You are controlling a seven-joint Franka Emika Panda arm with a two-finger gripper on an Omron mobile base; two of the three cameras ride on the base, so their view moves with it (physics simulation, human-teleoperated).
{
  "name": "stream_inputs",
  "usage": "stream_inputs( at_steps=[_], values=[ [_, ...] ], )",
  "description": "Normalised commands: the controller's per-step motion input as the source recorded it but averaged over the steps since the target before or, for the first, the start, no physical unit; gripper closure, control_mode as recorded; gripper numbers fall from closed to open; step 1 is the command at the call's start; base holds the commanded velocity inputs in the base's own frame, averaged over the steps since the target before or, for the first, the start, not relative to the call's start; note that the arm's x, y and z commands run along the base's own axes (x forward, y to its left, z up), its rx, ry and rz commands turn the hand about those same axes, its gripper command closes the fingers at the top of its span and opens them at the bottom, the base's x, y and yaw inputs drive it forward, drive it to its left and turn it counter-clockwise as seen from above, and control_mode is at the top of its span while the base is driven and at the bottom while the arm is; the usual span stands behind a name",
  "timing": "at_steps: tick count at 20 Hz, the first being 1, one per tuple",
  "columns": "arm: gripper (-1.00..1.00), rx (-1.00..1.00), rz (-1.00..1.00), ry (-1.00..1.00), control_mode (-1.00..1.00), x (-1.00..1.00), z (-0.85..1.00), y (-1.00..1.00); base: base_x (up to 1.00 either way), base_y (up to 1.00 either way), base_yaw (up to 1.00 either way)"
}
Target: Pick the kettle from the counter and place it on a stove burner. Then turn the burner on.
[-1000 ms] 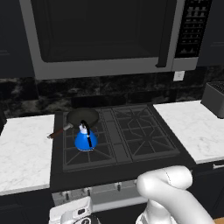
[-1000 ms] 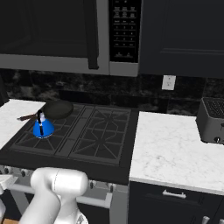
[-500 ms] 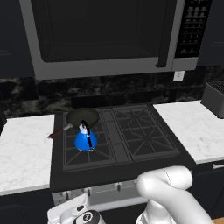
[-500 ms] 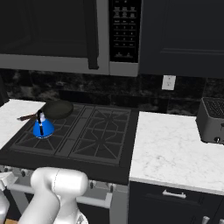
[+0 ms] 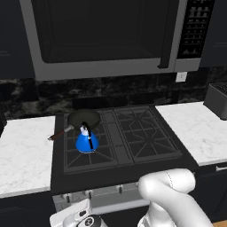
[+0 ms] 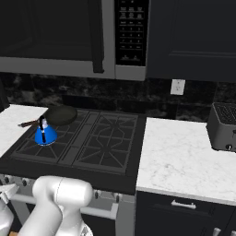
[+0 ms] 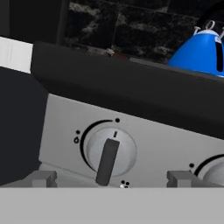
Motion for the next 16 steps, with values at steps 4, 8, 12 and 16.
stream_inputs(
  at_steps=[4, 8, 12, 16],
  values=[
    [-1.00, 0.00, 0.00, 0.00, -1.00, 0.00, 0.00, 0.08, 0.00, 0.00, 0.00],
    [-1.00, 0.00, 0.00, 0.00, -1.00, 0.10, 0.00, 0.09, 0.00, 0.00, 0.00],
    [-1.00, 0.00, 0.00, 0.00, -1.00, 0.17, 0.00, 0.00, 0.00, 0.00, 0.00],
    [-1.00, 0.00, 0.00, 0.00, -1.00, 0.16, 0.00, 0.00, 0.00, 0.00, 0.00]
  ],
)
